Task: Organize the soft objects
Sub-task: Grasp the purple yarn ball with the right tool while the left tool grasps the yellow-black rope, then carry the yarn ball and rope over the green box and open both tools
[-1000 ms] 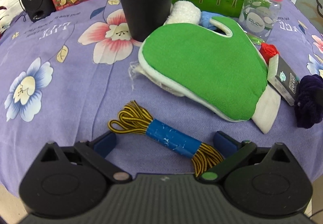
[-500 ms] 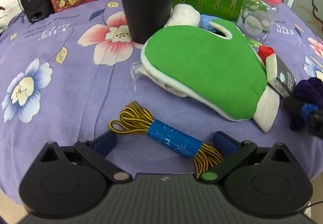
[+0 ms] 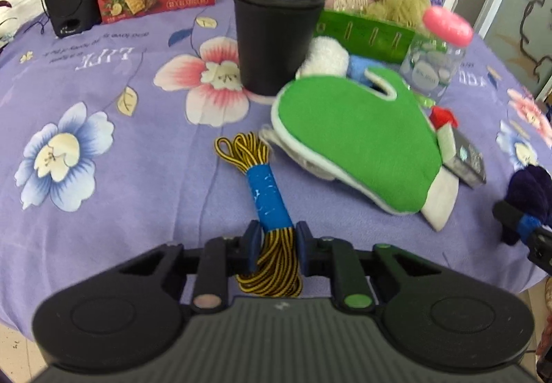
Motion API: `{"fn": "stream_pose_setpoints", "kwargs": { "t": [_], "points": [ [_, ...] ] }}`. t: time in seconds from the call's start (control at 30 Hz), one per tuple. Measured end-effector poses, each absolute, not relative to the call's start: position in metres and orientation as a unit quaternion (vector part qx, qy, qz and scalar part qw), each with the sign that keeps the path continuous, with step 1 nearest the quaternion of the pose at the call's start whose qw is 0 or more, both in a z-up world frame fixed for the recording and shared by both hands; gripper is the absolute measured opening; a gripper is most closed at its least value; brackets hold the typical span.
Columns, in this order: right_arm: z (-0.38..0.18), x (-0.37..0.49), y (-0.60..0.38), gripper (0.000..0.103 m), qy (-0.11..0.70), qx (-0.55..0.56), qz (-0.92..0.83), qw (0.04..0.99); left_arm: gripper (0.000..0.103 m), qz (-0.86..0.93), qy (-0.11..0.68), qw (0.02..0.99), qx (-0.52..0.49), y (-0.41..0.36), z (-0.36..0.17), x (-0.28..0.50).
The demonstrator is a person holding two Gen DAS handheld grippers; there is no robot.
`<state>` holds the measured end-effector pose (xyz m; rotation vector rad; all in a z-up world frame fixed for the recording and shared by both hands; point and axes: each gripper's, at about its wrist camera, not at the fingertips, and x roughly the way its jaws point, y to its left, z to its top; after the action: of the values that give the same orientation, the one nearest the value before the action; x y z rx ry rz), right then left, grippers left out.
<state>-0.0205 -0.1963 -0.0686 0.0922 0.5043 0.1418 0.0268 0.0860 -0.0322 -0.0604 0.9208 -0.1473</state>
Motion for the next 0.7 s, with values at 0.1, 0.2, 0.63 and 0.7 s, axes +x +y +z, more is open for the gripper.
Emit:
{"fn": "stream_pose_setpoints", "kwargs": {
  "t": [0.1,0.2,0.63,0.7],
  "points": [
    [-0.054,-0.028,-0.201,0.047,0.226,0.062,0.079,0.969,0.018,-0.072,0.432,0.898,-0.036,0.089,-0.021,0.023],
    [-0.034,-0.029,-0.197,0.048,0.195,0.048,0.09,0.975,0.018,-0.078,0.407,0.909,-0.044,0.098,0.003,0.017],
    [0.068,0.114,-0.147,0.048,0.122,-0.062,0.19,0.972,0.018,-0.133,0.306,0.942,-0.046,0.088,0.112,0.127],
    [0.077,0.144,-0.135,0.049,0.131,-0.09,0.195,0.968,0.018,-0.134,0.308,0.941,-0.038,0.078,0.12,0.166]
  ]
}}
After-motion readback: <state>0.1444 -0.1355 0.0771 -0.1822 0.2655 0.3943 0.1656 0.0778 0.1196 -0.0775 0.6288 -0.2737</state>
